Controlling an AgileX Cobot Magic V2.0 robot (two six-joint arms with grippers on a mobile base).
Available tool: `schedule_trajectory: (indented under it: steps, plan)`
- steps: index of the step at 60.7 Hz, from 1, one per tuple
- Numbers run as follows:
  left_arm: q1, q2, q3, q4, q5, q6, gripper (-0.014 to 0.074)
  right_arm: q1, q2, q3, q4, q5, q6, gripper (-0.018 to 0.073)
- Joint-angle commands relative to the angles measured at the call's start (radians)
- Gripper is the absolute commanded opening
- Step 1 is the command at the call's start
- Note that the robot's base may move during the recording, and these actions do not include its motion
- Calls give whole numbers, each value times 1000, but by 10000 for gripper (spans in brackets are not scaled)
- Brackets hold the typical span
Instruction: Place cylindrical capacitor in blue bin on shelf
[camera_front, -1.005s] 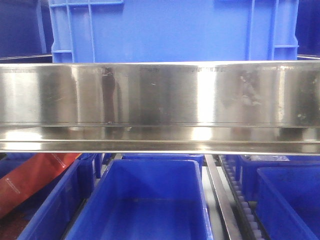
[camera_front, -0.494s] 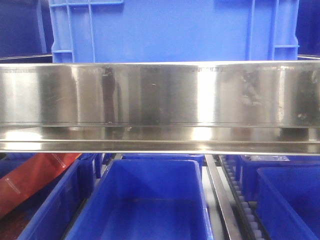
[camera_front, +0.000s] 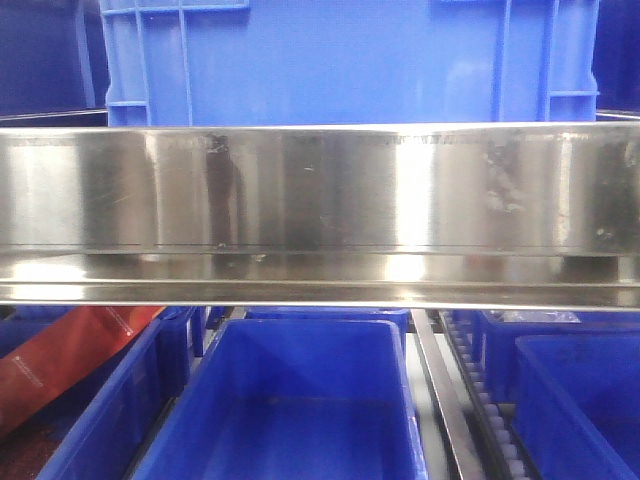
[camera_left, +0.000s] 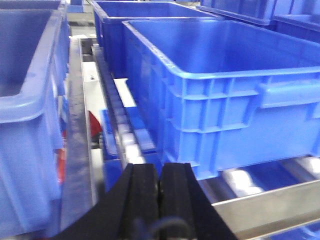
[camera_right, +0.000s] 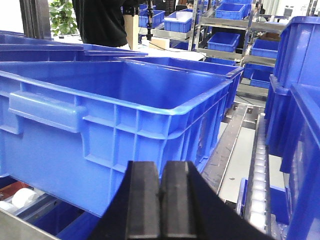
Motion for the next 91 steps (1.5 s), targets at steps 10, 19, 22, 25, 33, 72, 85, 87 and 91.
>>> schedule_trajectory:
  steps: [10,19,22,25,33,72,85,87,91]
  plan:
    - [164,-179,218,37,-201,-13,-111,-3,-6,2,-4,-26,-1,-162]
    - [262,-303,413,37,-347,-13,-111,-3,-6,2,-4,-26,-1,-162]
    - [282,-342,480,37,-394,-13,-111,-3,-6,2,-4,-26,-1,-162]
    - [296,-378,545,37,-434,-13,-111,-3,-6,2,-4,-26,-1,-162]
    - [315,-455,697,37,-538,-13,-111,-3,-6,2,-4,-26,-1,-162]
    - [295,-469,807,35,-587,-13,-111,-3,-6,2,-4,-32,-1,-162]
    - [295,-469,807,35,-587,-13,-111,-3,-6,2,-4,-32,-1,-162]
    - [295,-469,807,35,-587,-13,-111,-3,-6,2,-4,-32,-1,-162]
    - [295,-469,807,35,-587,-13,-111,-3,-6,2,-4,-32,-1,-162]
